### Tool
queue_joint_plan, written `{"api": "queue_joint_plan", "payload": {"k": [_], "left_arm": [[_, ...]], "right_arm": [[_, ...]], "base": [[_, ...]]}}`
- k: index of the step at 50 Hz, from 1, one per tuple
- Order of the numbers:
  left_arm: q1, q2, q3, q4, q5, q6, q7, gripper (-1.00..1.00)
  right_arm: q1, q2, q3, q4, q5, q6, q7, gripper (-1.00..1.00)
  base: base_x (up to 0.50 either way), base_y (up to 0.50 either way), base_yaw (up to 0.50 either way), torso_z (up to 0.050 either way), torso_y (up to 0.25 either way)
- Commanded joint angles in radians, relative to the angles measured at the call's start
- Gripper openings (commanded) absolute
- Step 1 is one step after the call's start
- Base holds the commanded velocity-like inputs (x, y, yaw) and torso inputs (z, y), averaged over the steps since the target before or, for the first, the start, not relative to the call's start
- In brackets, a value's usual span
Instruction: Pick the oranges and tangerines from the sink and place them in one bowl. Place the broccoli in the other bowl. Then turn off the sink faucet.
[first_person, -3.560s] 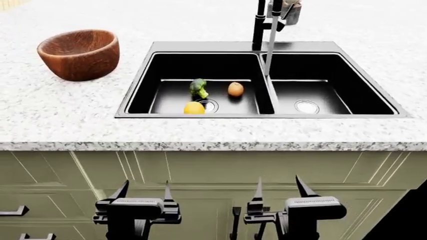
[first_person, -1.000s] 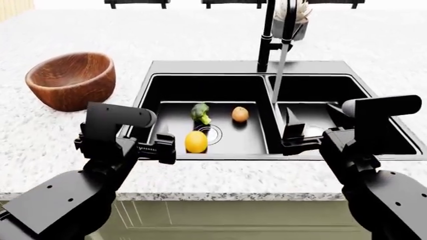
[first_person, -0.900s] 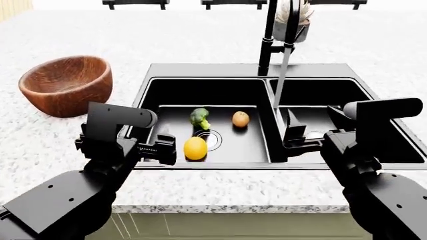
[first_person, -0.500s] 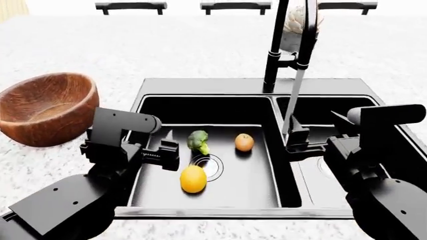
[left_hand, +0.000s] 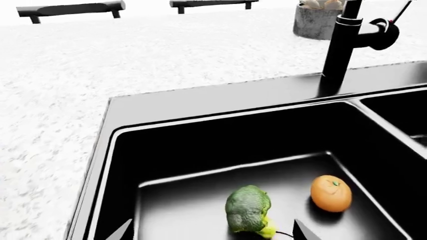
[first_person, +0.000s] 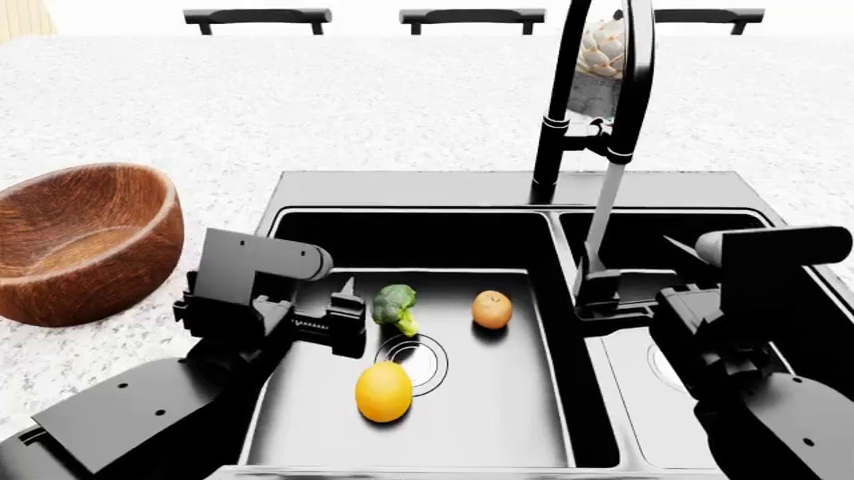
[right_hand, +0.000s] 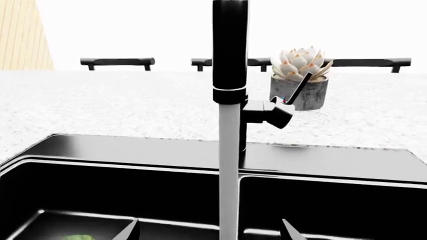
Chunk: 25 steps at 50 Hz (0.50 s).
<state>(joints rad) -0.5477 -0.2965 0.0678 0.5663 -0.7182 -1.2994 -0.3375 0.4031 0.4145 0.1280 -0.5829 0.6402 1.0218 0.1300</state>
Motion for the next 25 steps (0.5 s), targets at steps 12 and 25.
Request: {"api": "queue_joint_plan", "payload": {"k": [12, 25], "left_arm": [[-0.361, -0.014, 0.159, -0.423, -0.668, -0.267, -0.345, 1.0], [-0.522, -0.022, 0.436, -0.79, -0.567, -0.173, -0.158, 1.0]], "right_arm": [[0.001, 0.021, 0.003, -0.027, 0.034, 0.064, 0.023, 1.0], [0.042, 0.049, -0.013, -0.04, 0.066, 0.137, 0.031, 1.0]], "base": [[0.0, 0.0, 0.0, 0.0, 0.0], [0.0, 0.0, 0.0, 0.0, 0.0]]}}
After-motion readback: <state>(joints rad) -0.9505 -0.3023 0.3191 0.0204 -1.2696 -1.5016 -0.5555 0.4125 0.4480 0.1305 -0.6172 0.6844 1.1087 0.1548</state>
